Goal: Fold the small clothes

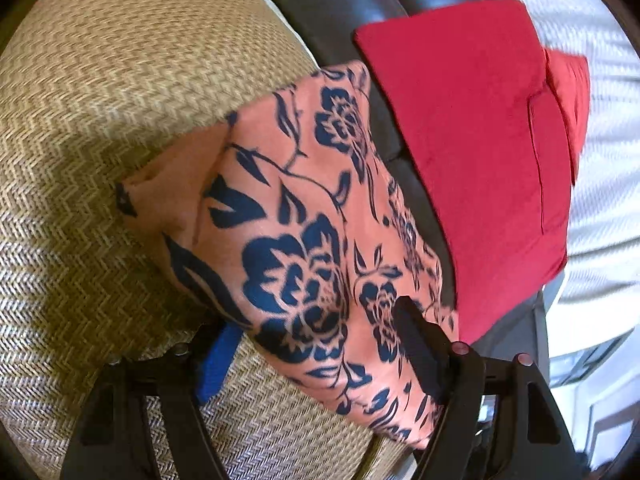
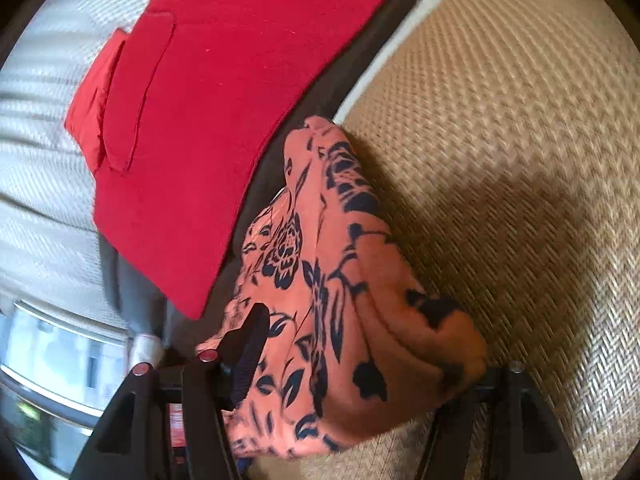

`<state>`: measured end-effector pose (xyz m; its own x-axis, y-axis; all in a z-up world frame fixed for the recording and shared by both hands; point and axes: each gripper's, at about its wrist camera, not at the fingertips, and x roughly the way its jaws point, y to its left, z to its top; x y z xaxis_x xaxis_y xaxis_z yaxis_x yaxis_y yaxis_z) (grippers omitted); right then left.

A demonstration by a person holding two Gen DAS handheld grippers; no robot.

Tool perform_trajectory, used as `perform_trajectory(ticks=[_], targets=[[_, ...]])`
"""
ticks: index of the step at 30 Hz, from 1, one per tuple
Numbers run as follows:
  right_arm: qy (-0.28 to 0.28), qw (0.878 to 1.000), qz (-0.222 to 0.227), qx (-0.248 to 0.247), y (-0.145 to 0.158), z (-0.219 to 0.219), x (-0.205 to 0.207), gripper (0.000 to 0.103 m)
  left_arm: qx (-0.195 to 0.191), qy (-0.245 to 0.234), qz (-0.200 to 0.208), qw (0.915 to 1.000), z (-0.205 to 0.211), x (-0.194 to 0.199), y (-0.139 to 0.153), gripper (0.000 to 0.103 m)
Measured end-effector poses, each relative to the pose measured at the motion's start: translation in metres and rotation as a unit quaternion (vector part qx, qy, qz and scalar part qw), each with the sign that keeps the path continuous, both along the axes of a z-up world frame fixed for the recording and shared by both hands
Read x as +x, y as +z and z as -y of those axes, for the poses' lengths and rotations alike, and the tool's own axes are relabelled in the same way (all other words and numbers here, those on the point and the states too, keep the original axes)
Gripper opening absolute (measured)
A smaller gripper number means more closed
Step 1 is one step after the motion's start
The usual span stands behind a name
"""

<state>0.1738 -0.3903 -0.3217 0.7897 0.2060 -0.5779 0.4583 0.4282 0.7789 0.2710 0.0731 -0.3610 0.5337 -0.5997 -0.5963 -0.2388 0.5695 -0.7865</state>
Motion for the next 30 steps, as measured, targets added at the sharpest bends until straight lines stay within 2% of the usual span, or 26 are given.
perform_trajectory(ticks=[1, 2, 3, 5, 6, 8, 11, 16, 19, 22, 24, 25, 26, 27, 28, 30], targets=[[0.000, 1.000, -0.007, -0.012, 0.001, -0.001, 0.001, 0.030, 0.004, 0.010, -0.004, 0.9999, -0.003, -0.001, -0.001, 0.056], [0.002, 1.000, -0.019, -0.020, -0.001, -0.002, 0.003, 0.027, 0.015, 0.015, -0.014, 0.9997, -0.006, 0.001, -0.004, 0.036], [0.000, 1.000, -0.022, -0.016, -0.003, -0.001, 0.003, 0.025, 0.018, 0.018, -0.024, 0.9994, -0.008, 0.003, -0.008, 0.024], [-0.001, 1.000, -0.018, -0.021, -0.001, -0.004, 0.003, 0.024, 0.011, 0.020, -0.026, 0.9994, -0.012, 0.001, -0.009, 0.017], [0.001, 0.999, -0.014, -0.038, 0.004, -0.004, 0.000, 0.023, 0.022, 0.016, -0.019, 0.9995, -0.011, 0.000, -0.006, 0.013], [0.010, 0.996, -0.007, -0.088, 0.017, -0.012, -0.004, 0.022, 0.067, 0.003, 0.001, 0.9977, -0.006, -0.005, 0.008, 0.011], [0.019, 0.992, -0.003, -0.124, 0.029, -0.025, -0.011, 0.021, 0.095, -0.008, 0.009, 0.9954, -0.005, -0.015, 0.022, 0.010], [0.038, 0.991, -0.012, -0.127, 0.033, -0.028, -0.042, 0.021, 0.116, -0.041, 0.000, 0.9924, -0.019, -0.044, 0.032, 0.011], [0.054, 0.991, -0.025, -0.123, 0.028, -0.030, -0.060, 0.022, 0.141, -0.068, 0.003, 0.9876, -0.021, -0.061, 0.032, 0.013], [0.065, 0.991, -0.049, -0.103, 0.021, -0.028, -0.069, 0.028, 0.147, -0.066, -0.003, 0.9869, -0.025, -0.068, 0.029, 0.025], [0.052, 0.994, -0.058, -0.082, 0.022, -0.018, -0.076, 0.040, 0.174, -0.052, -0.004, 0.9833, -0.031, -0.075, 0.035, 0.043], [0.036, 0.995, -0.059, -0.076, 0.024, -0.012, -0.082, 0.046, 0.195, -0.046, -0.002, 0.9798, -0.033, -0.082, 0.042, 0.047], [0.020, 0.995, -0.058, -0.074, 0.025, -0.007, -0.089, 0.063, 0.212, -0.041, 0.004, 0.9764, -0.033, -0.089, 0.047, 0.054], [-0.016, 0.995, -0.057, -0.084, 0.032, 0.001, -0.103, 0.071, 0.231, -0.037, 0.018, 0.9721, -0.036, -0.097, 0.055, 0.056], [-0.039, 0.993, -0.057, -0.095, 0.036, 0.008, -0.112, 0.072, 0.256, -0.031, 0.037, 0.9654, -0.033, -0.105, 0.064, 0.057], [-0.083, 0.986, -0.056, -0.137, 0.051, 0.017, -0.130, 0.071, 0.323, -0.014, 0.082, 0.9427, -0.032, -0.122, 0.084, 0.065]])
